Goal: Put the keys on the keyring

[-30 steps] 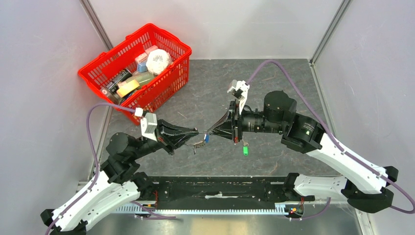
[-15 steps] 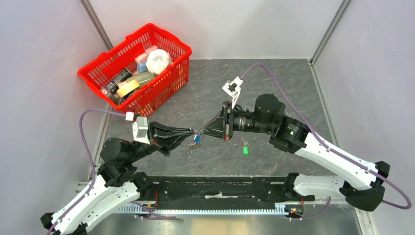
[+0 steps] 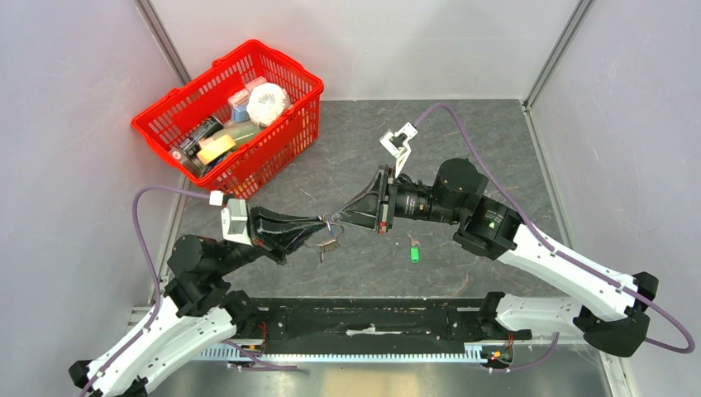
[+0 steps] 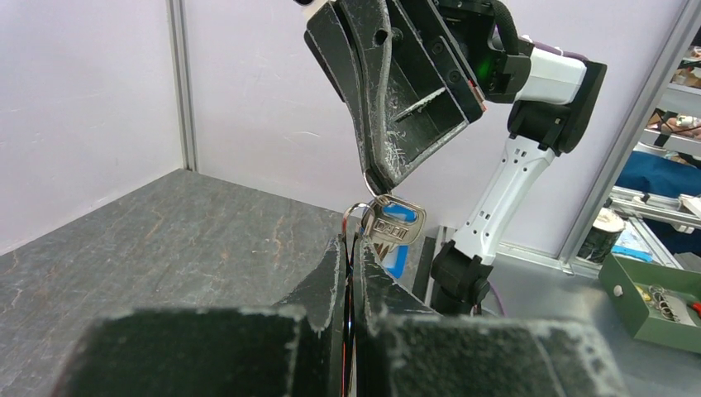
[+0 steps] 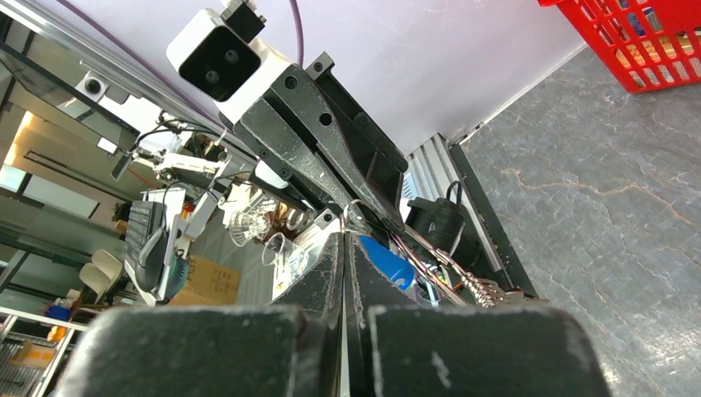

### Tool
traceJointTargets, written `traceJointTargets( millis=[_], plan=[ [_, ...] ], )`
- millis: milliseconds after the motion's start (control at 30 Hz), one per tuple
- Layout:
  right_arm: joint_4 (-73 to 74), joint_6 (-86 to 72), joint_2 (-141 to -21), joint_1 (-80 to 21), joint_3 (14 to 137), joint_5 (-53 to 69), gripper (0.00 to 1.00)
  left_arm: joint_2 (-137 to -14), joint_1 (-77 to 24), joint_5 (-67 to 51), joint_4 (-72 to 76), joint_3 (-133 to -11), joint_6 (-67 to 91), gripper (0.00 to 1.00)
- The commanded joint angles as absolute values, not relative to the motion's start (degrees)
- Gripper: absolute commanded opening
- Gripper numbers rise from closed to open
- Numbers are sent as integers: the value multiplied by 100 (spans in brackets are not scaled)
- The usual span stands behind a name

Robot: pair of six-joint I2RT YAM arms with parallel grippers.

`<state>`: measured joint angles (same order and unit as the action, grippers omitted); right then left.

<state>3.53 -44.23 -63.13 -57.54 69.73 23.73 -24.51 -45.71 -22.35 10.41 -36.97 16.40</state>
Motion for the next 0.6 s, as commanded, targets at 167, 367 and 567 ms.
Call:
traceJointTargets(
  millis=[167, 367, 567],
  plan=[
    [45, -4738, -6223, -5774, 6787, 2495, 0, -2268, -4562, -1939, 1580, -3533, 1424, 2],
    [44, -4872, -6163, -5776, 6658, 2437, 0, -2133, -4562, -1700, 1706, -3419, 1338, 2],
    [-325, -5218, -6132, -5774, 6469, 2212, 0, -2106, -4564, -1679, 1727, -3389, 1306, 2]
  ],
)
